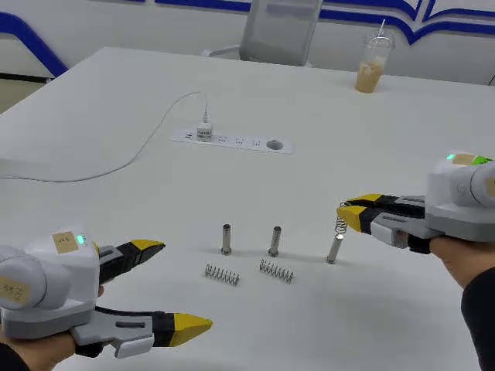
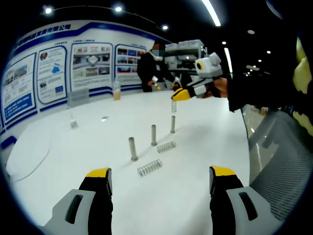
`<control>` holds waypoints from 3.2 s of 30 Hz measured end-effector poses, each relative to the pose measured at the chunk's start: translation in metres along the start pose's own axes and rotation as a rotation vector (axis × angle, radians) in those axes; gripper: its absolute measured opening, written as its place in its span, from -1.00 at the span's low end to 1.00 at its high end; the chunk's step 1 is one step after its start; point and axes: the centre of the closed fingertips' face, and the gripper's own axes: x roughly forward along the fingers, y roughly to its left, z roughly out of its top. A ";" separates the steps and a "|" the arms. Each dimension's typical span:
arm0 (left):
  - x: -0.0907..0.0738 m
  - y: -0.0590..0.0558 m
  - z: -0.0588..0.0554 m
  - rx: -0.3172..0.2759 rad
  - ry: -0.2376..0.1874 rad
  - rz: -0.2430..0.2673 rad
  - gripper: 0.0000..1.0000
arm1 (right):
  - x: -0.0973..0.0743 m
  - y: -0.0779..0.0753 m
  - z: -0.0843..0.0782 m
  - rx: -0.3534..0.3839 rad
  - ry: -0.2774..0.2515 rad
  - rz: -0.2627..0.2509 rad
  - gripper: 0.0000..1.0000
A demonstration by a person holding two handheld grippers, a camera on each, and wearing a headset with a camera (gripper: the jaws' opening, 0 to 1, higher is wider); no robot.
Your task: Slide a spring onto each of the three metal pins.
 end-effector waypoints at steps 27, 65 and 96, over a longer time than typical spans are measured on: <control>0.001 0.001 -0.005 -0.007 0.008 0.002 0.66 | 0.008 -0.006 -0.025 0.076 -0.004 -0.012 -0.77; 0.002 0.000 -0.007 -0.014 0.013 0.002 0.66 | 0.025 -0.009 -0.066 0.067 0.089 -0.023 -0.76; 0.001 0.001 -0.006 -0.014 0.004 0.005 0.66 | 0.007 0.008 -0.085 0.063 0.160 0.013 -0.64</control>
